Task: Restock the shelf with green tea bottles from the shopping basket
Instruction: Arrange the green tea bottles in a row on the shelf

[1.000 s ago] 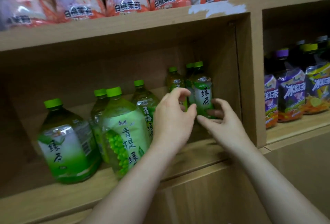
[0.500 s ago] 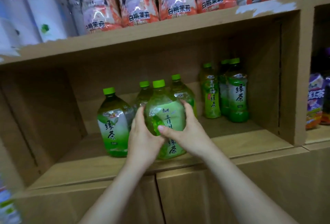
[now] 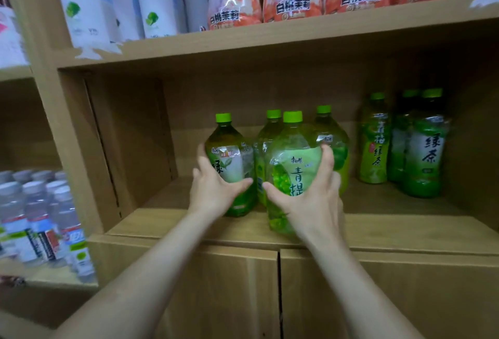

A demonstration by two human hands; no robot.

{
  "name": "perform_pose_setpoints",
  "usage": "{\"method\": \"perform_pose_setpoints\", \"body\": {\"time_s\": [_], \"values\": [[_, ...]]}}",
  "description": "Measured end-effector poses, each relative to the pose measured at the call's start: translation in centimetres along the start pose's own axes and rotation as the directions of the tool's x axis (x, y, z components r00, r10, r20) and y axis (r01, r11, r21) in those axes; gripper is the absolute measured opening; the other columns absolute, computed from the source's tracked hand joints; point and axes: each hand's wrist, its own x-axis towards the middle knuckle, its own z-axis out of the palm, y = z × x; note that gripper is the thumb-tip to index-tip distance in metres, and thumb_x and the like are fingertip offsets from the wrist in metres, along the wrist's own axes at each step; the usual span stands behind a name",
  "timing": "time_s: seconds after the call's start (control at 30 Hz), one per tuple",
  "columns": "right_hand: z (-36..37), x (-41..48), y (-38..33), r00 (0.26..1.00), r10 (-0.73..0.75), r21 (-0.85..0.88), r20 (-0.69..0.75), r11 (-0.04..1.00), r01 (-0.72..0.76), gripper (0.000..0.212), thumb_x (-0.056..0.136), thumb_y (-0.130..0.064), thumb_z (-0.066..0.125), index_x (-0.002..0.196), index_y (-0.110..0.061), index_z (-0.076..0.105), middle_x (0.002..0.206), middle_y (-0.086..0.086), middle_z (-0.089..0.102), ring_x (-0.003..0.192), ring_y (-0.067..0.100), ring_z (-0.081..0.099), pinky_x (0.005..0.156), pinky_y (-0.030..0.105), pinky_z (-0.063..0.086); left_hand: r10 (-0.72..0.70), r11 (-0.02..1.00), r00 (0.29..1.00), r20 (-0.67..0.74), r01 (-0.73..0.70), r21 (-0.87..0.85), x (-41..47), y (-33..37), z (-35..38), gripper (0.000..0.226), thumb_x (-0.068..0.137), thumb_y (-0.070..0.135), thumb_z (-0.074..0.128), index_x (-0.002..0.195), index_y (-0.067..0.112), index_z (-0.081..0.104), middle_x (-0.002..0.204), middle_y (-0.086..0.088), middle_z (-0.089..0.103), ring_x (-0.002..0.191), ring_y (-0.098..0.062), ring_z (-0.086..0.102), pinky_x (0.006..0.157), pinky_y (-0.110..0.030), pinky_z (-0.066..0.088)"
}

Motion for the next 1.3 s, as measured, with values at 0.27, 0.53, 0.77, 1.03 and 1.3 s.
{"method": "perform_pose_setpoints", "body": {"time_s": [0.27, 0.53, 0.77, 1.03, 1.3], "values": [[1.6, -2.0, -0.6, 0.994, -0.108, 0.001, -0.034, 0.994, 0.108, 0.117, 0.058, -0.067, 0.074, 0.144, -0.042, -0.001, 0.128, 0.009, 0.046, 0.108, 0.036, 0.056, 0.084, 0.046, 0.051, 0.003, 0.996, 0.997, -0.072, 0.004, 0.093, 0.6, -0.6, -0.5, 0.12, 0.057, 0.049, 0.083, 0.146, 0.039, 0.003, 0.125, -0.014, 0.048, 0.116, -0.035, 0.052, 0.092, -0.04, 0.044], [4.7, -2.6, -3.9, 0.981, -0.157, 0.059, 0.114, 0.987, 0.151, 0.115, 0.063, -0.069, 0.071, 0.145, -0.041, -0.006, 0.131, 0.005, 0.043, 0.111, 0.028, 0.054, 0.084, 0.035, 0.045, -0.017, 0.957, 0.99, -0.139, 0.056, 0.286, 2.5, -4.2, -5.2, 0.12, 0.06, 0.061, 0.077, 0.143, 0.046, -0.008, 0.125, -0.018, 0.045, 0.106, -0.043, 0.056, 0.087, -0.051, 0.047], [6.0, -2.8, -6.0, 0.967, -0.256, -0.169, -0.023, 0.954, 0.248, 0.11, 0.066, -0.061, 0.073, 0.148, -0.032, 0.005, 0.148, 0.015, 0.025, 0.127, 0.036, 0.044, 0.094, 0.047, 0.046, 0.233, 0.819, 0.958, -0.166, -0.101, 0.565, 4.3, -5.7, -7.6, 0.117, 0.061, 0.057, 0.078, 0.148, 0.03, 0.005, 0.151, -0.02, 0.022, 0.136, -0.037, 0.028, 0.101, -0.049, 0.041], [9.6, -2.9, -14.7, 0.866, -0.484, 0.37, 0.122, 0.832, 0.413, 0.059, 0.091, -0.028, 0.052, 0.145, -0.035, 0.03, 0.145, -0.002, 0.04, 0.13, 0.017, 0.041, 0.106, 0.038, 0.04, 0.23, 0.667, 0.956, 0.182, -0.291, 0.686, 6.5, -4.5, -11.1, 0.071, 0.089, 0.039, 0.053, 0.146, 0.038, 0.011, 0.157, -0.01, 0.016, 0.138, -0.038, 0.025, 0.096, -0.051, 0.048], [18.0, 1.0, -14.3, 0.91, -0.032, 0.233, 0.412, 0.97, -0.071, 0.076, 0.091, -0.038, 0.051, 0.148, -0.042, 0.001, 0.144, 0.009, 0.048, 0.128, 0.034, 0.048, 0.098, 0.04, 0.044, 0.392, 0.595, 0.879, 0.271, -0.467, 0.654, 7.0, -7.2, -12.7, 0.08, 0.088, 0.027, 0.061, 0.15, 0.031, 0.009, 0.155, -0.016, 0.024, 0.131, -0.032, 0.043, 0.103, -0.038, 0.042]]}}
